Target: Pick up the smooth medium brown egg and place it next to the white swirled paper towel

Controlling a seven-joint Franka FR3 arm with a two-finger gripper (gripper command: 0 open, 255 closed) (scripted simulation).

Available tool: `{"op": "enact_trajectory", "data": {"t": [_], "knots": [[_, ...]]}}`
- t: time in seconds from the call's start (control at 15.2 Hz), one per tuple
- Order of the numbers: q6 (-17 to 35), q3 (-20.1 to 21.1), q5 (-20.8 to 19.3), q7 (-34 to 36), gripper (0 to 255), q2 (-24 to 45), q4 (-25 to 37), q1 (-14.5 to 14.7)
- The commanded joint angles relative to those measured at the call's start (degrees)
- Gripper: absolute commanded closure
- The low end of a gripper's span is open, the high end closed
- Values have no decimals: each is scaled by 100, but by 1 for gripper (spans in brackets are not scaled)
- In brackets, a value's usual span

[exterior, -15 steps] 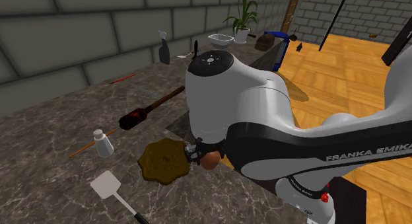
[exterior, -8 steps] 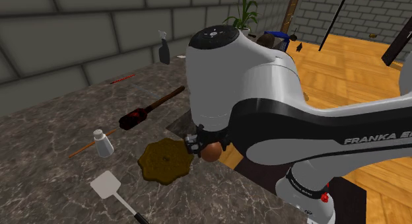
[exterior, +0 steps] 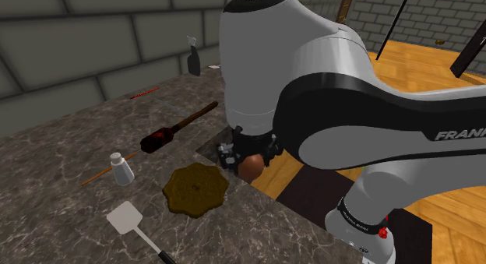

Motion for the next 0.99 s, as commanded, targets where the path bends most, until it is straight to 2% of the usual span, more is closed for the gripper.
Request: {"op": "enact_trajectory", "data": {"t": [0.0, 0.92], "knots": [[-160, -68, -38, -21, 255, -16, 139, -6], [-1157, -397, -295, -114, 255, 65, 1198, -121]]}}
